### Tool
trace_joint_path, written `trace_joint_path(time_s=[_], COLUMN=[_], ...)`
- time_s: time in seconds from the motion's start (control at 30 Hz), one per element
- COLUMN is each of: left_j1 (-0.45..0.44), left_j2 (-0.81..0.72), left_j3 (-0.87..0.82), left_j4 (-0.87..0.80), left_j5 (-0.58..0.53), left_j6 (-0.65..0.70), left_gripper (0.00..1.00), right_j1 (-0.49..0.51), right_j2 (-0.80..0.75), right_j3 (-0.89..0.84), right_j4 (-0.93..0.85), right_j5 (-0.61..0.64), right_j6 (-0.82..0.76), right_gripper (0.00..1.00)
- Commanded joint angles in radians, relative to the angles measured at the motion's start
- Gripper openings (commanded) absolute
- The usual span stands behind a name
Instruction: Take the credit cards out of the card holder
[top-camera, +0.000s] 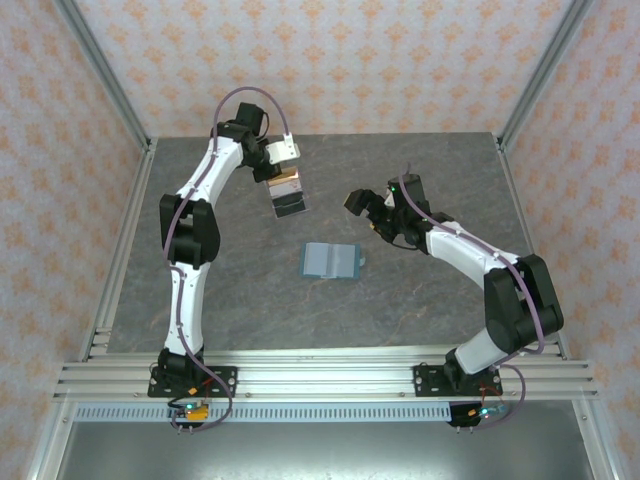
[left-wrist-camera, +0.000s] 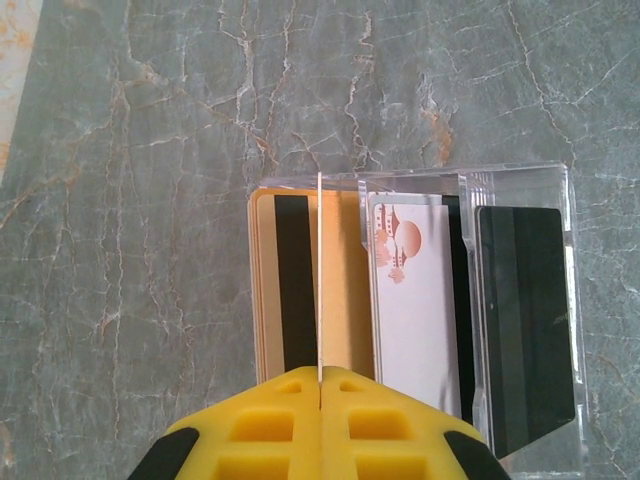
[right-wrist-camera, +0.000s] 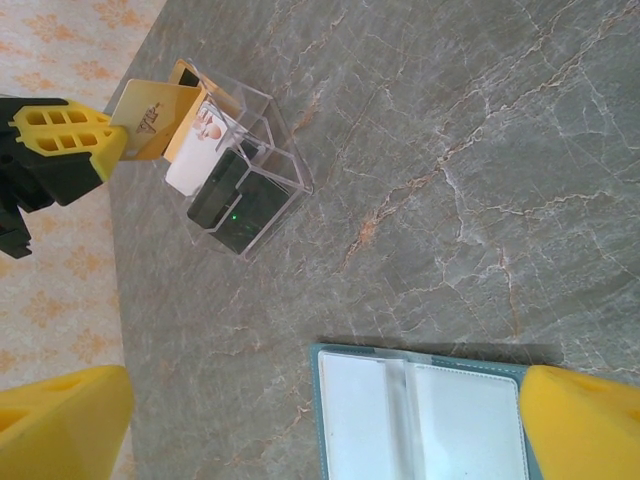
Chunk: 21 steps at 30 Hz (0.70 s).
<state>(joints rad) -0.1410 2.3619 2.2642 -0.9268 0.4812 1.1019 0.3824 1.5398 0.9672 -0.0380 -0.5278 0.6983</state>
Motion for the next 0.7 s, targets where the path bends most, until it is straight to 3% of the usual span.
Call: trace_joint_path(time_s=[0.0,0.1,0.3,0.43,0.53,0.67], left_j1=[0.012,0.012,0.012,0.011,0.012,0.012], left_j2=[0.026,0.030,0.021,-0.015,-0.065,-0.172], left_j3=[0.037,0.041,0.039,0.038,0.027,-0.095], left_j4=[-0.003,0.001,0.020,0.046,0.082,0.221], left_j5=[-0.026,-0.031,-0.037,0.003,0.035,0.016], left_j6=[0.021,0.020,-0.008,-0.059,-0.171,-0.446], left_gripper=[0.03,0.06,0.33,0.39,0.43,0.46], right_j1=[-0.004,-0.005,-0.005,-0.005,-0.004,0.017], right_j2=[0.002,0.005,0.005,0.001,0.003,-0.007], right_j3=[0.026,0.025,0.024,0.029,0.045,0.062], right_j4=[0.003,0.004,0.003,-0.016,-0.078,-0.150], right_j5=[-0.015,-0.018,-0.017,-0.005,0.023,0.068], right_j6=[0.013,0.016,0.014,0.007,-0.013,-0.049], right_gripper=[0.99,0.99,0.99,0.99,0.99,0.99])
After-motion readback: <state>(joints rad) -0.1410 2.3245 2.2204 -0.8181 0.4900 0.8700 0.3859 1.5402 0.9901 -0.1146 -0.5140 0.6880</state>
